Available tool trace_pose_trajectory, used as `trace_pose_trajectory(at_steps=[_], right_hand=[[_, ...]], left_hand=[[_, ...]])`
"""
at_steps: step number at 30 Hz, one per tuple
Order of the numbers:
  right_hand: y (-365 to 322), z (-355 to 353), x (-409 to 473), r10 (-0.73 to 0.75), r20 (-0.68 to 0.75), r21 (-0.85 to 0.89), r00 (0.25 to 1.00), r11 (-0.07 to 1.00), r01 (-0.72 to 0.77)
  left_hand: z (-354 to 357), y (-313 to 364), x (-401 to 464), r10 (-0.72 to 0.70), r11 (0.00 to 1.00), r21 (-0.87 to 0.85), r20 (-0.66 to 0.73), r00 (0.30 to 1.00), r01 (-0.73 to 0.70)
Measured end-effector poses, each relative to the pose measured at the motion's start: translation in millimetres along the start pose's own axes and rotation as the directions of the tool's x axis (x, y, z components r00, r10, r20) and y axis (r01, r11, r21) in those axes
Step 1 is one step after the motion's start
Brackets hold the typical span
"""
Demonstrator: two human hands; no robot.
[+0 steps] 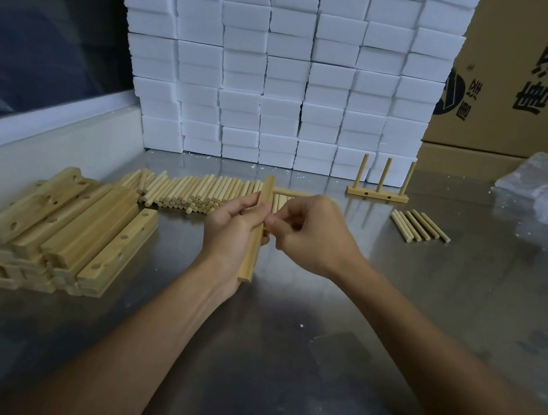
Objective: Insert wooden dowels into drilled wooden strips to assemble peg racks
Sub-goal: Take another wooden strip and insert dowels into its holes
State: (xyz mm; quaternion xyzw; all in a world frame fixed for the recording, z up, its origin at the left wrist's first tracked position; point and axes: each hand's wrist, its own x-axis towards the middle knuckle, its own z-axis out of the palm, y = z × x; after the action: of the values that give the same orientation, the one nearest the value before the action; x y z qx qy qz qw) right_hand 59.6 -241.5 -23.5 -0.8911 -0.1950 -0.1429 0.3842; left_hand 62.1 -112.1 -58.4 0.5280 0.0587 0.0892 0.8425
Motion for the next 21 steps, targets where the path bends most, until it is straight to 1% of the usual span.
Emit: trace_pose_trajectory(at_steps=[2,4,6,7,10,11,14,17,21], right_hand=[[1.0,0.8,-0.9,-0.107,0.027,-0.110,0.994,0.988,0.109],[3.7,-0.8,-0.4,-0.172,0.050,-0.194,0.984,0.965,0.179],[8.8,-6.5,1.3,-0.176,0.048,-0.206,0.983,0.961,0.182],[11.8,-10.8,2.3,-0.160,0.039,-0.172,0.986,0.971,0.164],[25.2,-24.5,6.7,-0.058,-0.023,0.003,0.998,0.998,0.058],[32.2,-28.1,8.3,-0.017,-0.054,0.031,0.998,0.999,0.018],[54.9,-33.7,11.7,0.123,-0.116,0.015,0.986,0.992,-0.122],[75.3,-32.4,14.1,0.260,-0.128,0.008,0.957,0.965,-0.261],[93.7,-24.7,24.1,0.395,-0.116,0.029,0.912,0.919,-0.394]], left_hand=[[-0.5,-0.8,-0.1,-0.026,0.999,-0.035,-0.027,0.999,0.025],[-3.1,-0.7,0.4,-0.038,0.998,-0.052,-0.048,0.998,0.035],[-8.0,1.7,3.3,-0.025,0.998,-0.056,-0.095,0.995,0.020],[-10.9,3.5,5.3,-0.017,0.998,-0.059,-0.133,0.991,0.009],[-20.6,7.3,11.0,-0.013,0.996,-0.086,-0.216,0.976,-0.006],[-22.9,7.6,12.3,-0.013,0.996,-0.088,-0.229,0.973,-0.007],[-26.4,6.2,14.3,-0.001,0.996,-0.083,-0.251,0.968,-0.021],[-28.3,4.5,16.5,0.002,0.996,-0.083,-0.261,0.965,-0.025],[-29.2,4.2,17.3,0.008,0.996,-0.089,-0.255,0.967,-0.032]])
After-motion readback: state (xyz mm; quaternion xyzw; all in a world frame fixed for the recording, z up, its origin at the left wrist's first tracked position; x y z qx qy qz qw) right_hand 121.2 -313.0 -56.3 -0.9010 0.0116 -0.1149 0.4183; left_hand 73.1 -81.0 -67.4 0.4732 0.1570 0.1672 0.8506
